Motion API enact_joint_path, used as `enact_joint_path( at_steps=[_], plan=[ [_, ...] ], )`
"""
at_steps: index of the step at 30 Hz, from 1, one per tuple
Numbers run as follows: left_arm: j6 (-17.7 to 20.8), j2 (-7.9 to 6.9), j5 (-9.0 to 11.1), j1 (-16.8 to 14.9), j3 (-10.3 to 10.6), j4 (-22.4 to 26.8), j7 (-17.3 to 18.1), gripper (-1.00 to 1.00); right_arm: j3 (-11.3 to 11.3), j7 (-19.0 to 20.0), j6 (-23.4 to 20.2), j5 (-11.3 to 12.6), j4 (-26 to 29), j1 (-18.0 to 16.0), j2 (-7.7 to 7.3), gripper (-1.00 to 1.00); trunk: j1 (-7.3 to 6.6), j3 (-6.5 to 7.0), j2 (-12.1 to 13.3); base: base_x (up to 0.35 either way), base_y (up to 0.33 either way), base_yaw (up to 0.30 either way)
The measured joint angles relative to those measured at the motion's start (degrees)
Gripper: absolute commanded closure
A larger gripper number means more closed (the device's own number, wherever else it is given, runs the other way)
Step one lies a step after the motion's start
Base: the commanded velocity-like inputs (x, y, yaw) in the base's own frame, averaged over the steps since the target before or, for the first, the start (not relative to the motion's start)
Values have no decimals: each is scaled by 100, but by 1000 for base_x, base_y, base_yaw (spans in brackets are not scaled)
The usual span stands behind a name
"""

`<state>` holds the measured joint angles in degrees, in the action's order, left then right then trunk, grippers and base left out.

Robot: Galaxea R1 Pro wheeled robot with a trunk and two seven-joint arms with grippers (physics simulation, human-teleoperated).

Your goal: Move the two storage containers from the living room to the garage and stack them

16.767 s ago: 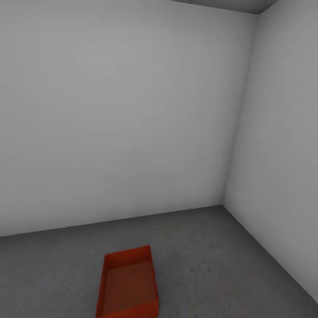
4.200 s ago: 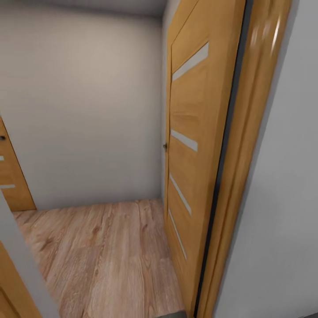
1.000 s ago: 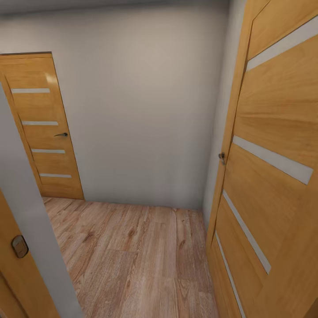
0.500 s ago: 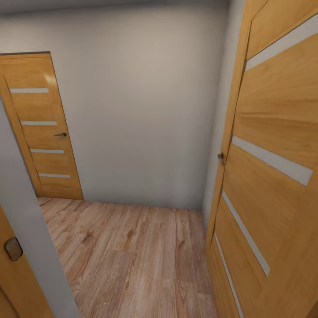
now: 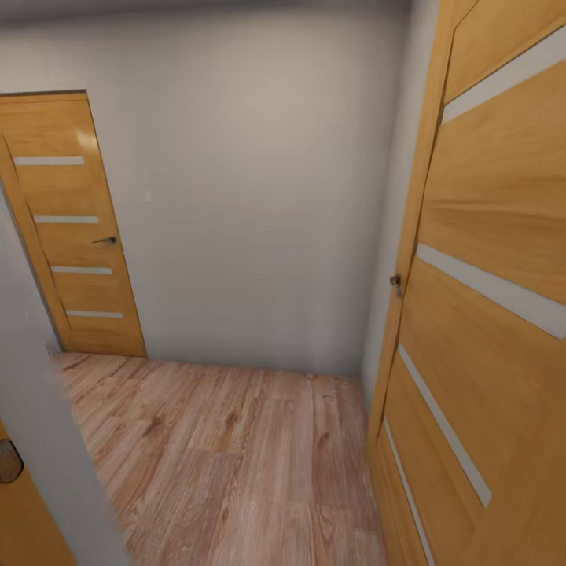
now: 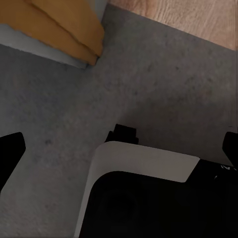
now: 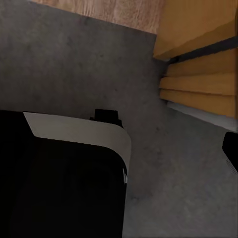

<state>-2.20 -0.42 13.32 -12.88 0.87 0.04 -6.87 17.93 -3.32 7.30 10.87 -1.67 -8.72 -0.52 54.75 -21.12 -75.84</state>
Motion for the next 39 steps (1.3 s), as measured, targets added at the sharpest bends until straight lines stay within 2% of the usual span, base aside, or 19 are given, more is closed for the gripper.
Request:
enact_joint_path(
  at_steps=[20, 34, 39],
  plan=[
    [1, -2, 0, 0, -2, 0, 0, -100, -14, -1, 1, 3, 0, 0, 6, -100, 0, 0, 0, 311, 0, 0],
    [-6, -2, 0, 0, -2, 0, 0, -100, -14, 0, 1, 8, 0, 0, 6, -100, 3, 0, 0, 30, 0, 0],
    [-1, -9, 1, 0, -2, 0, 0, -100, -14, 0, 1, 9, 0, 0, 6, -100, 0, 0, 0, 197, 0, 0]
  ],
)
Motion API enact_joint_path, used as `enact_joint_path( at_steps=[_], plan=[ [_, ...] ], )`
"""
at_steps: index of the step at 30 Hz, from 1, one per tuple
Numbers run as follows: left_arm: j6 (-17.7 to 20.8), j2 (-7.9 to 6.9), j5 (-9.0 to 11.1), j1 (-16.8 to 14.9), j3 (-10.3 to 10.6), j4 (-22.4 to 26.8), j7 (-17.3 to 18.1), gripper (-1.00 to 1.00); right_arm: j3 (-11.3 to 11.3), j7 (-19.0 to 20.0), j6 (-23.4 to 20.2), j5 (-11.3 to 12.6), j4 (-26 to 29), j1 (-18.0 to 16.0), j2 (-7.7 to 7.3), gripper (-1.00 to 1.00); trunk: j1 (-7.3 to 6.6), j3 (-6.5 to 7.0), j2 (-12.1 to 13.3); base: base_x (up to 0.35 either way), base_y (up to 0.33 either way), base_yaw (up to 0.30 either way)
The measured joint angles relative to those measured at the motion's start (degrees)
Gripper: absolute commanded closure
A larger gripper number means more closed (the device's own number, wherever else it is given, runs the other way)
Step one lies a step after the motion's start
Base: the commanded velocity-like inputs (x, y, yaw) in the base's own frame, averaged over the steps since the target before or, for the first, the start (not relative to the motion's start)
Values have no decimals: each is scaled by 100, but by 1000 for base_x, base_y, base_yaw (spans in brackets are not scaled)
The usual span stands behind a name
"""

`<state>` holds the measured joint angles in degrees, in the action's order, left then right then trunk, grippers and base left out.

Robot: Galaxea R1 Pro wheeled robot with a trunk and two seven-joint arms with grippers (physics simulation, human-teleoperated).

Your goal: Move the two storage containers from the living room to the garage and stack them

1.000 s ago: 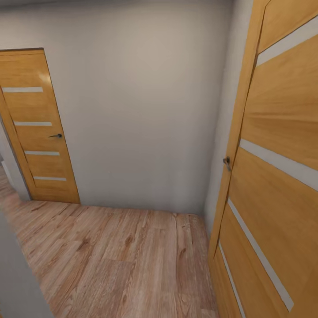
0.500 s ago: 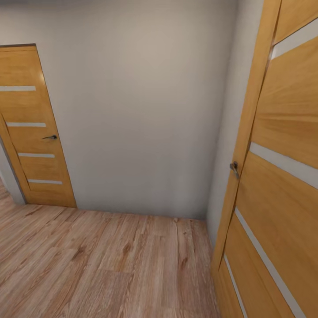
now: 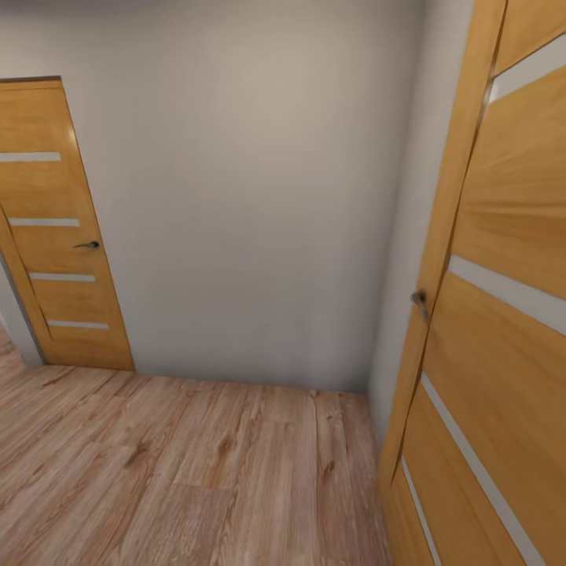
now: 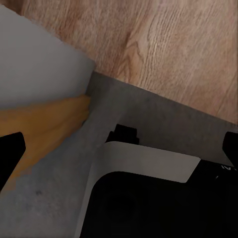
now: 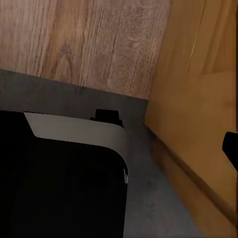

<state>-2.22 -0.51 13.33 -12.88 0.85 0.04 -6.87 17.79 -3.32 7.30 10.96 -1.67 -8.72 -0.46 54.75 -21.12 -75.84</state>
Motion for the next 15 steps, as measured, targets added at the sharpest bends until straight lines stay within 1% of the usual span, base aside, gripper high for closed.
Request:
enact_joint_path(
  at_steps=[15],
  plan=[
    [2, 3, 0, 0, 0, 0, 0, -100, 0, 0, 0, 0, 0, 0, -1, -100, -1, 0, 0, 315, 0, 0]
  ],
)
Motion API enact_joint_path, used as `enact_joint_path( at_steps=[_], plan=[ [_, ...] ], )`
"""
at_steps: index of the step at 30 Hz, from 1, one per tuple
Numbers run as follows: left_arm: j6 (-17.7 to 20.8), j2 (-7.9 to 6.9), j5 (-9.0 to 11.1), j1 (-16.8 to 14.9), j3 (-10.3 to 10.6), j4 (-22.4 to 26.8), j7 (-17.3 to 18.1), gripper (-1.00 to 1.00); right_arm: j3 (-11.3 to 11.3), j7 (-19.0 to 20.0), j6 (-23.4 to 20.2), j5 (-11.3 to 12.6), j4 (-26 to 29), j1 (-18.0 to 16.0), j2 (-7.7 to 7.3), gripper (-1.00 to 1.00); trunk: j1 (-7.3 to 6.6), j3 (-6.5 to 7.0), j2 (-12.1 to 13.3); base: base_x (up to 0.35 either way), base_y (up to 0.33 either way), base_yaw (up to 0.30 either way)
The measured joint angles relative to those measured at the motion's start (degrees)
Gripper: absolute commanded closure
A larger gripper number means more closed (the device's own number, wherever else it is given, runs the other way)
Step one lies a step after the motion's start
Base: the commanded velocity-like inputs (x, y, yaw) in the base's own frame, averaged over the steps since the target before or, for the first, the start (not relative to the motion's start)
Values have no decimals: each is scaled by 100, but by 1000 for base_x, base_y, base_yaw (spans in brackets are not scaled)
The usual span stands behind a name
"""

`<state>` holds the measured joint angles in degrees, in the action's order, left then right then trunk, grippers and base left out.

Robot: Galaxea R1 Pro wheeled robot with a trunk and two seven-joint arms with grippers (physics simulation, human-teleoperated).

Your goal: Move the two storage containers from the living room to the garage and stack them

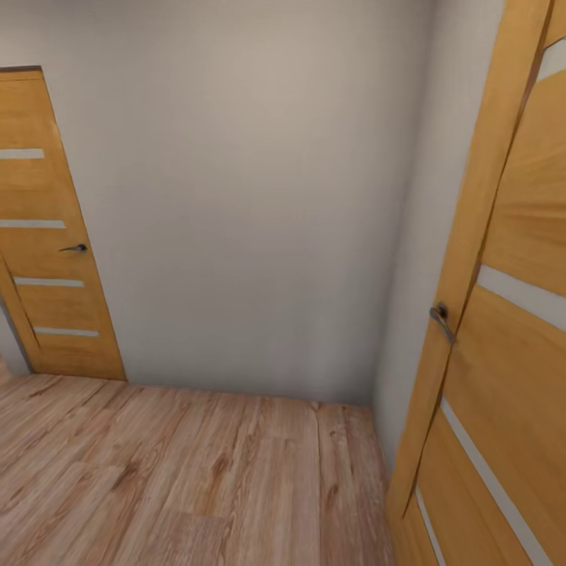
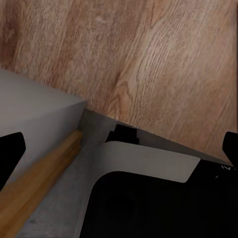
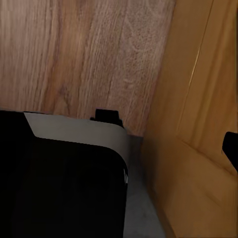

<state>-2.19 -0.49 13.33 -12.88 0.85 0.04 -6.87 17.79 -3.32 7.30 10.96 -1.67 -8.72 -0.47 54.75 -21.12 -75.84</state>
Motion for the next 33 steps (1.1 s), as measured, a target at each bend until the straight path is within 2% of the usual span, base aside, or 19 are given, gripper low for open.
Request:
enact_joint_path(
  at_steps=[23, 33],
  plan=[
    [0, -5, 0, 0, 0, 0, 0, -100, -17, -9, -5, 9, 0, 0, 26, -100, 0, 0, 0, 320, 0, 0],
    [0, -5, 0, 1, 0, 1, 0, -100, -9, -9, 0, 0, 0, -1, 19, -100, 0, 0, 0, 320, 0, 228]
  ],
)
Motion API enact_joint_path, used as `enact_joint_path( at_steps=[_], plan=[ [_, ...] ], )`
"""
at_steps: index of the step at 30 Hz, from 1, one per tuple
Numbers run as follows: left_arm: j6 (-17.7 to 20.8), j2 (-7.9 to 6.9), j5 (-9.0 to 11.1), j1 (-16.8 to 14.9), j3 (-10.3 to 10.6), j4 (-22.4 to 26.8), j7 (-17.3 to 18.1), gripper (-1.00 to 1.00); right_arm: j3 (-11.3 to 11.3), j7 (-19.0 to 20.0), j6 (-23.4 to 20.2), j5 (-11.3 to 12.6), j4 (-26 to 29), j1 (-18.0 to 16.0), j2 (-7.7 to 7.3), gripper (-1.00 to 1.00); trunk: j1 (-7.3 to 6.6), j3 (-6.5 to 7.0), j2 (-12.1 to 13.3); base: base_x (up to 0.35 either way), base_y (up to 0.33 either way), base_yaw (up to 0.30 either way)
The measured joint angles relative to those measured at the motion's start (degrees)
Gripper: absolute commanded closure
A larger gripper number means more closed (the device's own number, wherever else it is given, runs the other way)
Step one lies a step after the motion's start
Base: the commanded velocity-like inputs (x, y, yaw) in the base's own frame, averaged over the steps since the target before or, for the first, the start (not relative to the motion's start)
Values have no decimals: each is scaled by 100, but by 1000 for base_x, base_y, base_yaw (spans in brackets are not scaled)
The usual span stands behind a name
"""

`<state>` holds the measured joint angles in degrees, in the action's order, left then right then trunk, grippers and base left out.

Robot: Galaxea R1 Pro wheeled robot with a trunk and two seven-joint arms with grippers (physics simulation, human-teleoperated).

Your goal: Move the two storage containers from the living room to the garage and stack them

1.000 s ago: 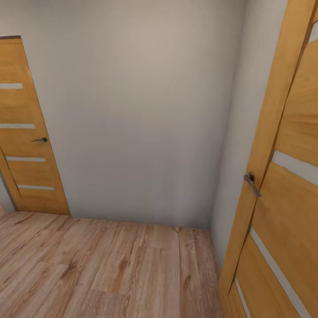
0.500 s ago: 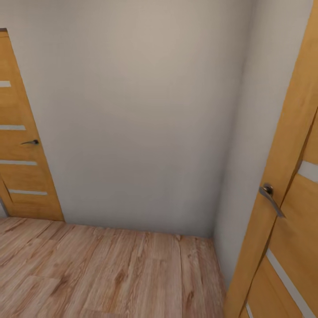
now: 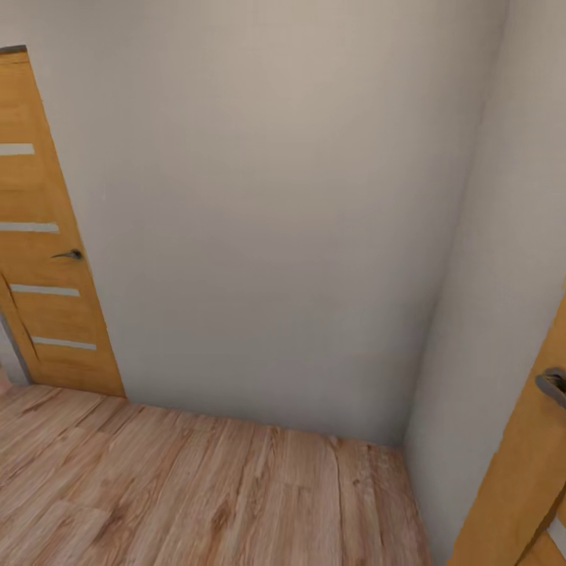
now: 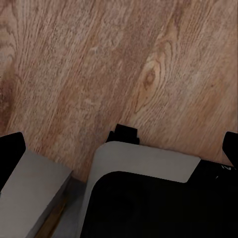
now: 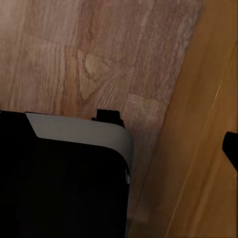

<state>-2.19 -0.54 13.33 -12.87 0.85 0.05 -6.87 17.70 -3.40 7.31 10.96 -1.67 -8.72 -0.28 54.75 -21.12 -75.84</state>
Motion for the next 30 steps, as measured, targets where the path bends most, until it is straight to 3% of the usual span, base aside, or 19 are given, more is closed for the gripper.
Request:
enact_joint_path(
  at_steps=[30],
  plan=[
    [0, 0, 0, 0, 0, 0, 0, -100, 0, 0, 7, 0, 0, 0, 0, -100, 0, 0, 0, 320, 0, 268]
  ],
)
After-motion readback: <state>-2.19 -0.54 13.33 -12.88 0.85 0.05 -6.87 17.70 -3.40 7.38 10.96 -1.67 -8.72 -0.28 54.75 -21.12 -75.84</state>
